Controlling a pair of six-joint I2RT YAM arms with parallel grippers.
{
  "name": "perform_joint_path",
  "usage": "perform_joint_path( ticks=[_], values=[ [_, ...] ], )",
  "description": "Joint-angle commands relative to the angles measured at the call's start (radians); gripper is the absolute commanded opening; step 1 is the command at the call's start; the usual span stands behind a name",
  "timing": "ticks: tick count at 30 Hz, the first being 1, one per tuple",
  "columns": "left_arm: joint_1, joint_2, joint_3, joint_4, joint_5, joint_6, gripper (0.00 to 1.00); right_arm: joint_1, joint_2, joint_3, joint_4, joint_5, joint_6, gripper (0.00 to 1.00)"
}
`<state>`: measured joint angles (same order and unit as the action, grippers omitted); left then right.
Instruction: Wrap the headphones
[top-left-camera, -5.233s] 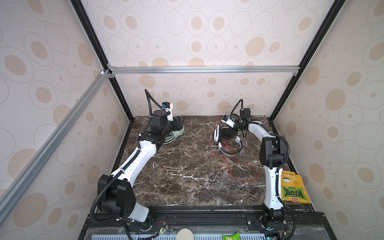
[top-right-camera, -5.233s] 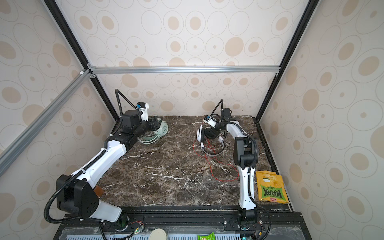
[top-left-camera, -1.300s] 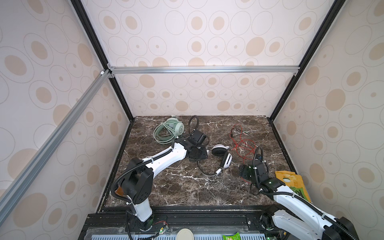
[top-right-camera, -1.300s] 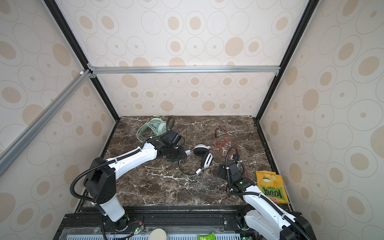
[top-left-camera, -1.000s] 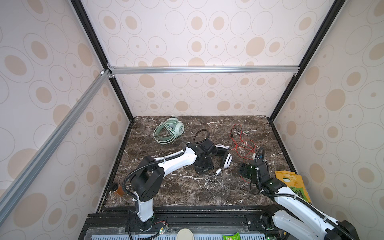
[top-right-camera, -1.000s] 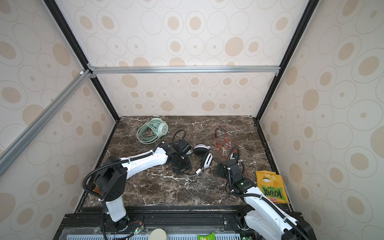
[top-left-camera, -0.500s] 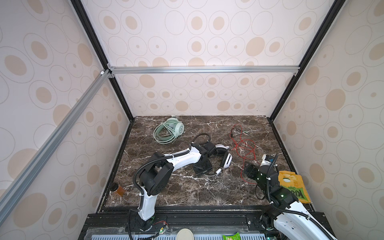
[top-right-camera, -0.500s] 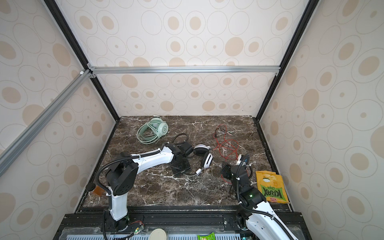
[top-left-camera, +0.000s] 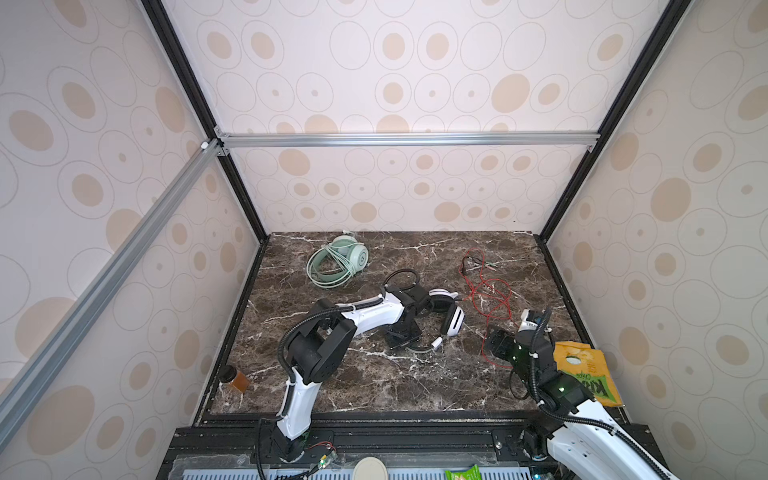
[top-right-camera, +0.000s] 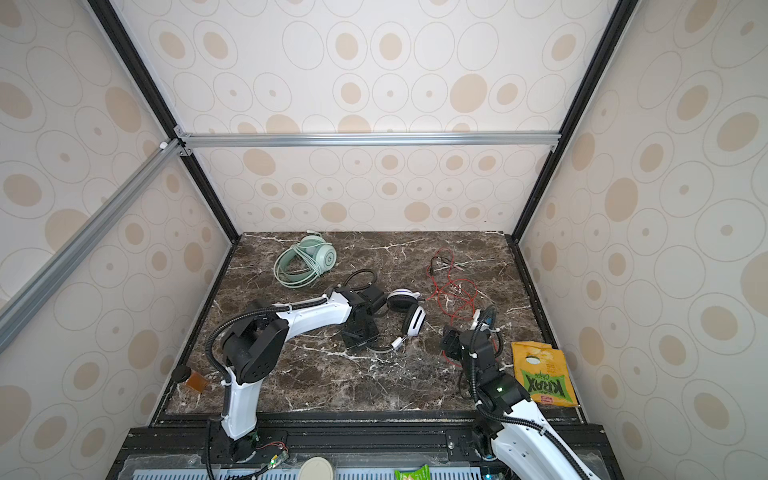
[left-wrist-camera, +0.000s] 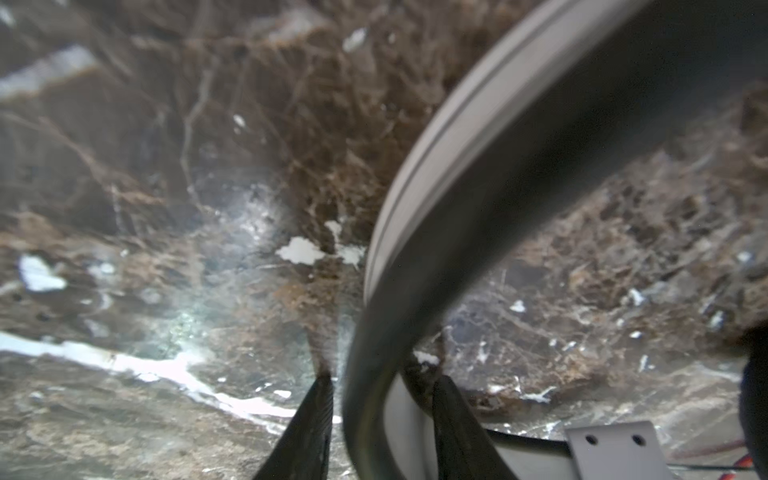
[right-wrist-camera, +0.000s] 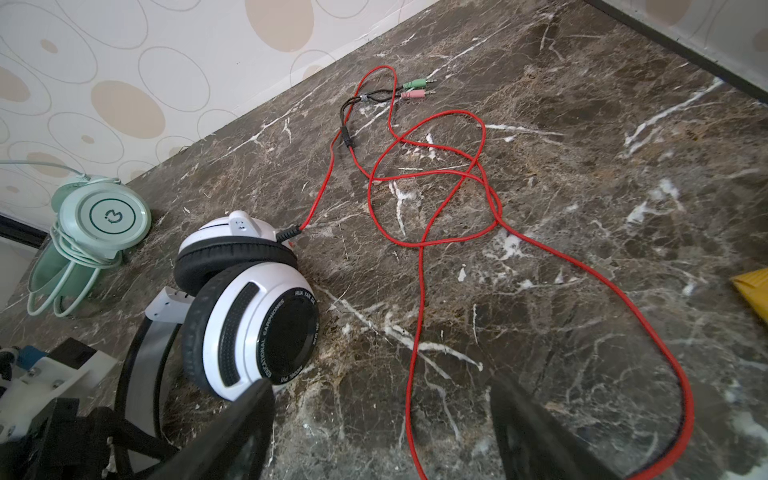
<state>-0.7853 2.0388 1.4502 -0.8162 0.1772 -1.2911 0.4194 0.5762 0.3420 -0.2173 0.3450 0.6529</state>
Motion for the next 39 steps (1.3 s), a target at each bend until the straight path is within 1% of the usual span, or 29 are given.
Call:
perform_joint_path(
  ticks=[1,3,6,7,11,18,23,25,27,29,34,37,39],
  values=[
    [0.008,0.050,-0.012,-0.025,-0.024,0.005,0.27,-0.005,-0.017,-0.008,-0.012,0.025,-0.002,0.84],
    [0.011,0.053,-0.022,-0.018,-0.016,0.010,0.19,-0.004,-0.024,-0.008,-0.017,0.030,-0.004,0.84],
    [0.015,0.057,-0.017,-0.027,-0.022,0.032,0.02,-0.005,-0.032,-0.009,-0.019,0.031,-0.006,0.84],
    [0.020,0.055,-0.014,-0.030,-0.027,0.044,0.00,-0.005,-0.033,-0.009,-0.019,0.030,-0.006,0.84],
    [0.043,0.017,0.011,-0.027,-0.097,0.123,0.00,-0.005,-0.030,-0.012,-0.011,0.023,-0.002,0.84],
    [0.117,-0.148,-0.006,0.038,-0.208,0.211,0.00,-0.005,0.005,-0.023,0.024,0.039,-0.014,0.84],
    [0.207,-0.293,-0.088,0.086,-0.276,0.284,0.00,-0.004,0.029,-0.018,0.038,0.045,-0.048,0.83],
    [0.235,-0.354,-0.143,0.111,-0.286,0.304,0.00,-0.004,0.036,-0.008,0.048,-0.018,-0.093,0.83],
    [0.258,-0.413,-0.218,0.148,-0.269,0.304,0.00,-0.005,0.043,-0.007,0.081,-0.119,-0.123,0.82],
    [0.272,-0.470,-0.302,0.181,-0.239,0.282,0.00,-0.004,0.067,0.005,0.090,-0.185,-0.118,0.81],
    [0.278,-0.566,-0.507,0.278,-0.119,0.188,0.00,-0.005,0.130,0.051,0.021,-0.249,-0.076,0.80],
    [0.278,-0.614,-0.609,0.332,-0.062,0.129,0.00,-0.003,0.141,0.030,0.048,-0.286,-0.038,0.78],
    [0.278,-0.641,-0.655,0.350,-0.044,0.102,0.00,-0.003,0.153,0.013,0.072,-0.305,-0.016,0.77]
  ],
)
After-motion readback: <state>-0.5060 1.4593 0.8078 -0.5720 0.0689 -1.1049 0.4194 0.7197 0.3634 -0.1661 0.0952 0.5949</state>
